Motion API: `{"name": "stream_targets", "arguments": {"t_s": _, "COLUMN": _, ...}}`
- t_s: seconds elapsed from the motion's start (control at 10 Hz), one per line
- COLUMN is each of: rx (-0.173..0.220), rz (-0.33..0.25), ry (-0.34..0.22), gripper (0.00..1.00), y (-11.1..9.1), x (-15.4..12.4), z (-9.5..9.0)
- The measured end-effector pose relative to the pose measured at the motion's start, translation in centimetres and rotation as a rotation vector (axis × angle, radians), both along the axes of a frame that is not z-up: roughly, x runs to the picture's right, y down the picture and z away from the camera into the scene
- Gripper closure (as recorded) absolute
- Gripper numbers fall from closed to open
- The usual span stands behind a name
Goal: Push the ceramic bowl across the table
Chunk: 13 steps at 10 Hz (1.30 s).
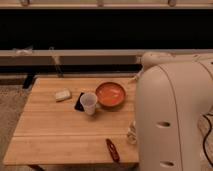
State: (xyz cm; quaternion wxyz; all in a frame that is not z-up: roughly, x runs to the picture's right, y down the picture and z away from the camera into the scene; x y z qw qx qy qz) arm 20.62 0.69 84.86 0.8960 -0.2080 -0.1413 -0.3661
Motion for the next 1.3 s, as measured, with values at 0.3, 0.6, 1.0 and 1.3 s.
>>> {"name": "stream_targets", "arguments": {"t_s": 0.3, "rx": -0.034, "rz": -0.001, "ry": 0.035, "gripper": 0.20, "y": 0.9, "x": 1.1, "z": 1.4}}
{"name": "stream_targets", "arguments": {"t_s": 0.6, "rx": -0.090, "rz": -0.017, "ry": 0.062, "gripper": 0.20, "y": 2.6, "x": 1.6, "z": 3.3}}
{"name": "stream_targets", "arguments": {"t_s": 1.0, "rx": -0.170, "rz": -0.027, "ry": 0.090, "gripper": 0.20, "y": 5.1, "x": 2.5, "z": 5.9}}
{"name": "stream_targets", "arguments": {"t_s": 1.3, "rx": -0.213, "rz": -0.039, "ry": 0.073, "gripper": 0.20, "y": 6.6, "x": 1.9, "z": 7.5}}
